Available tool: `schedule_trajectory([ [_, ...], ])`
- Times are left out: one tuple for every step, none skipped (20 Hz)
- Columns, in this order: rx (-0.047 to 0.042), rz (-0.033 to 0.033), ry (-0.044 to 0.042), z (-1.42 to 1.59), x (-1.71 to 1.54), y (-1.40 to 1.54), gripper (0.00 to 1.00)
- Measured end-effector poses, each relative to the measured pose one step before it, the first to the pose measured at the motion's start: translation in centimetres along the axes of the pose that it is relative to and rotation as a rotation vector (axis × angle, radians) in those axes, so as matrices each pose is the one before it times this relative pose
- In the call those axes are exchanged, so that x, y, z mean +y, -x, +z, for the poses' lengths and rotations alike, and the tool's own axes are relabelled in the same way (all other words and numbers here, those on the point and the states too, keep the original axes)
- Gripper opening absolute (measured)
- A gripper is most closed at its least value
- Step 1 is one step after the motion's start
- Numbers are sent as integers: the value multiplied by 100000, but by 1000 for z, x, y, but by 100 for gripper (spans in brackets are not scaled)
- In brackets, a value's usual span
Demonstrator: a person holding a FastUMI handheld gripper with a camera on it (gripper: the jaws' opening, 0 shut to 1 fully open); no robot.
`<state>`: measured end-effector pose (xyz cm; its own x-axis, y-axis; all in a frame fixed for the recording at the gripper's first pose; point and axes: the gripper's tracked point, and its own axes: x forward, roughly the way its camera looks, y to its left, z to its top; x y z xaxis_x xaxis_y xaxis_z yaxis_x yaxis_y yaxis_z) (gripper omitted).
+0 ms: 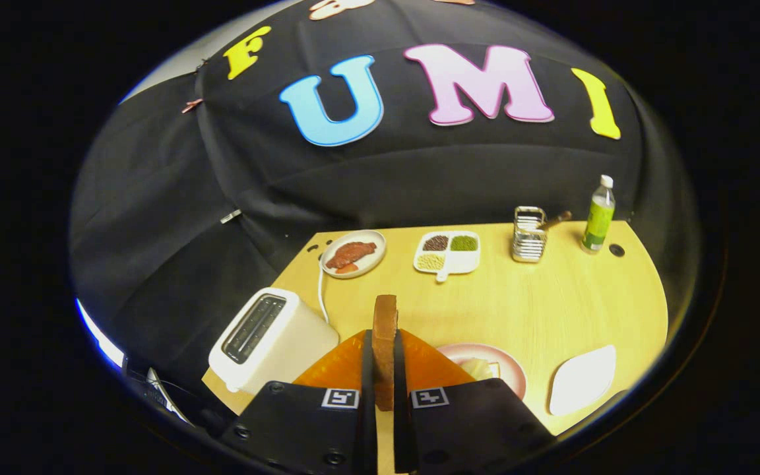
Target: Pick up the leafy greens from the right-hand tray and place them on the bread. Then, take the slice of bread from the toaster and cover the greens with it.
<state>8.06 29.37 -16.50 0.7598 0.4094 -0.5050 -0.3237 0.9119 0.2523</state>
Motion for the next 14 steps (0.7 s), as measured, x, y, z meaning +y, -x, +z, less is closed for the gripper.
schedule_trajectory([
  [990,-781,-2385,-620,-947,-128,14],
  [736,-546,-2679,-539,-926,-66,14],
  [837,-383,-2829,-507,-706,-313,14],
  [1179,220,-3102,-682,-476,-225,14],
  [818,739,-2989,-445,-290,-291,14],
  [890,630,-2519,-519,-342,-396,14],
  [649,547,-1400,-400,-229,-306,14],
  [484,-34,-597,-462,-320,-354,14],
  [495,-435,198,-296,-520,-467,14],
  [794,-514,438,-356,-521,-221,14],
  [693,-583,260,-293,-510,-296,14],
  [189,-228,-227,-56,-526,-118,14],
  [-390,-260,-762,61,-404,83,14],
  [-403,-705,-206,61,-456,23,14],
])
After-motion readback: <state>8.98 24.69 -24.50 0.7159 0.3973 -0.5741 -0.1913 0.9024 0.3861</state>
